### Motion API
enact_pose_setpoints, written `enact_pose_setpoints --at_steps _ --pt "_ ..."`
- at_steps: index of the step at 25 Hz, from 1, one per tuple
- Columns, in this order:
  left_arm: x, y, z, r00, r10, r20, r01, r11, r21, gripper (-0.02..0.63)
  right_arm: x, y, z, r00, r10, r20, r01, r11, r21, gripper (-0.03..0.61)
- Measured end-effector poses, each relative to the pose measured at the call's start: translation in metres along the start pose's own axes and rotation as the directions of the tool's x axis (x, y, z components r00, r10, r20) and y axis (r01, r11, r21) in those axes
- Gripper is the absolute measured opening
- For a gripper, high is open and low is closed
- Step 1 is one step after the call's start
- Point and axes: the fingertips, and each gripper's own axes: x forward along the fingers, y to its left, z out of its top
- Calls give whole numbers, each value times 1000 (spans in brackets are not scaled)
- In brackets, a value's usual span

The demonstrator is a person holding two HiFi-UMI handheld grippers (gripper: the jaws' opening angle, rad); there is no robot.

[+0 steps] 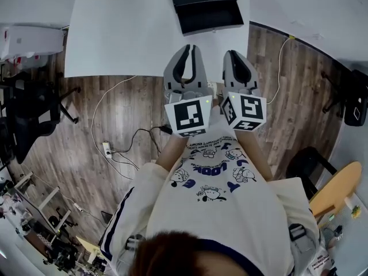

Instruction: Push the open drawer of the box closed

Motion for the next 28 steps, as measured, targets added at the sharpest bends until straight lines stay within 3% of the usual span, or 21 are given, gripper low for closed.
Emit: enact_pose_setpoints --at_steps 15,28 --pt "59 -3 -18 995 73 -68 -75 997 -18 44 56 -25 -18 987 95 -133 -98 995 -19 43" --pt "81 5 -46 986 86 -142 -94 994 -54 44 85 -30 -44 969 117 -220 -119 993 1 44"
